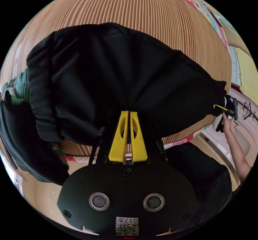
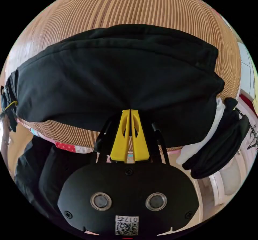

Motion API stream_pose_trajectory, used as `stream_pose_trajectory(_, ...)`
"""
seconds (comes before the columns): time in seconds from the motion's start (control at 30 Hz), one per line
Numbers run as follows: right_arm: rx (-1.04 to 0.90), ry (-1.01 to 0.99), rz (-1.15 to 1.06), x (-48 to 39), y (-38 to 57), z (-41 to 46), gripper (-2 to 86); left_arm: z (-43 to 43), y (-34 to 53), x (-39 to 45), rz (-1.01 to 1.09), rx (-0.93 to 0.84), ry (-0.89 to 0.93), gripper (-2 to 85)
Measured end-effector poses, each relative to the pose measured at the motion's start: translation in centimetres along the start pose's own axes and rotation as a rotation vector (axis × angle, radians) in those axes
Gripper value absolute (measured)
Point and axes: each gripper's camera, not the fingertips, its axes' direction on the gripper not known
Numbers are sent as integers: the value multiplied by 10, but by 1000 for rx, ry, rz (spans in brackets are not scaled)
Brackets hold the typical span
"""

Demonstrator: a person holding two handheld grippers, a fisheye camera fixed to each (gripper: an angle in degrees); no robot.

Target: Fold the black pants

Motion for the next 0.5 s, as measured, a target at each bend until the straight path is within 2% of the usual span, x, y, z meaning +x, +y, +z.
stream_pose_trajectory(0.1, -56, -58, 82, 10, 20, 15, 5, -26, 24, -7, 5, 125, 44, 15)
stream_pose_trajectory(0.17, -57, -132, 125, 18, 31, 17, 5, -63, 44, -29, -92, 303, 2, 67)
stream_pose_trajectory(0.3, -30, -232, 155, 26, 52, 15, 5, -102, 47, -76, -241, 452, -30, 148)
stream_pose_trajectory(0.4, -51, -225, 144, 19, 60, 16, 5, -91, 18, -105, -237, 351, -2, 154)
stream_pose_trajectory(0.47, -70, -215, 128, 11, 65, 16, 4, -60, -8, -112, -190, 147, 0, 136)
stream_pose_trajectory(0.5, -83, -208, 116, 6, 68, 15, 4, -59, -10, -111, -181, 126, -8, 131)
